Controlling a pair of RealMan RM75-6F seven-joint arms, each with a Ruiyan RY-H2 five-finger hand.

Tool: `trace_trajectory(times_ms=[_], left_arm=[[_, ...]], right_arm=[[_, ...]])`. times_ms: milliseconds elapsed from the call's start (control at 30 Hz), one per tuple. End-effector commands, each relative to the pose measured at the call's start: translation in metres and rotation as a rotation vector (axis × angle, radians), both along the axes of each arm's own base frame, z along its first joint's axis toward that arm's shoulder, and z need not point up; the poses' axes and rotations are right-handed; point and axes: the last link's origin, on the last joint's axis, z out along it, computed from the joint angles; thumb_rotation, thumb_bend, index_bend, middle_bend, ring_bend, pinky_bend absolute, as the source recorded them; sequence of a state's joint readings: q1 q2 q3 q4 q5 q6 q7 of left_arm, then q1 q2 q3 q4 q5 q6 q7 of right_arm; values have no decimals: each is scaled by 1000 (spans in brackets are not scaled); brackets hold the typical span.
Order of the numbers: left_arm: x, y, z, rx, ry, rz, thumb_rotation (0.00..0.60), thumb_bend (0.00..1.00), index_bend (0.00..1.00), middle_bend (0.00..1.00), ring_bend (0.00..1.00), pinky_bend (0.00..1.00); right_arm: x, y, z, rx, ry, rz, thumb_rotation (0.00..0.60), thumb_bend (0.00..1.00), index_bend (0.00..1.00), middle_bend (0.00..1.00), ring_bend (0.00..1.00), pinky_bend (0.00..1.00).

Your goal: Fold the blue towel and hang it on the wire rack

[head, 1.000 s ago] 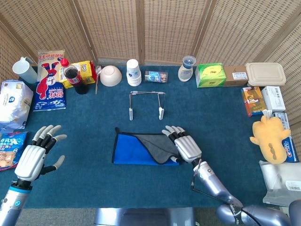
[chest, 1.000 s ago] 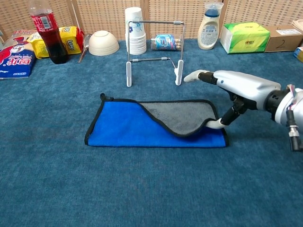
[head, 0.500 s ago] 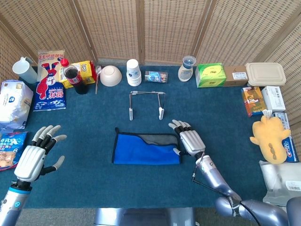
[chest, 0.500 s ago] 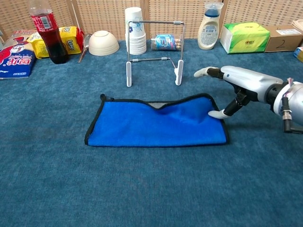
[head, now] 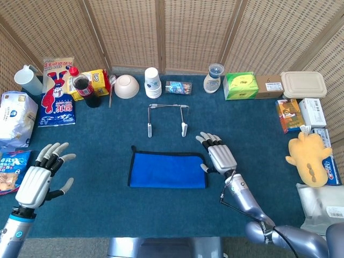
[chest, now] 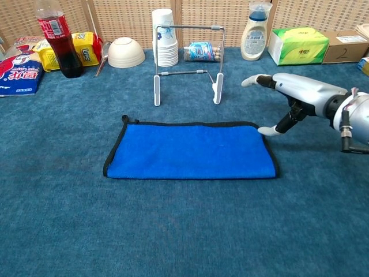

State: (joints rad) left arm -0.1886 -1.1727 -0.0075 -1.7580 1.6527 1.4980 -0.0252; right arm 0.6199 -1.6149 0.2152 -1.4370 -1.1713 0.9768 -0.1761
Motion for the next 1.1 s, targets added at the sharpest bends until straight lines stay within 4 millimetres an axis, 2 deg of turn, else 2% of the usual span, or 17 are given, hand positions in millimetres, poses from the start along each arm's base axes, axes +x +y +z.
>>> trace_trajectory(times_ms=[33,333,467,767,967,1100], left_arm=[[1,0,0,-1,2,-5,600,256,235,89,0,0],[-3,3,0,26,105,-17,600,256,239,94,0,0],[-10,7,-1,39,205,-31,600,256,241,99,0,0],[-27,8,-11,20,300,-21,600,257,241,110,0,0],[-38,1,-16,14,287,30,600,256,240,111,0,0],[-45,-3,-18,12,278,51,600,257,240,116,0,0]], right_arm=[[2,5,5,-9,-13,15,600,290,69,13,0,0],[-3,17,19,-19,-8,31,600,290,66,12,0,0],[-12,29,42,-52,8,34,600,290,66,12,0,0],[-30,47,86,-167,74,45,600,290,65,12,0,0],[-47,65,104,-249,133,34,600,290,71,16,0,0],[-59,78,109,-306,182,31,600,289,92,32,0,0]])
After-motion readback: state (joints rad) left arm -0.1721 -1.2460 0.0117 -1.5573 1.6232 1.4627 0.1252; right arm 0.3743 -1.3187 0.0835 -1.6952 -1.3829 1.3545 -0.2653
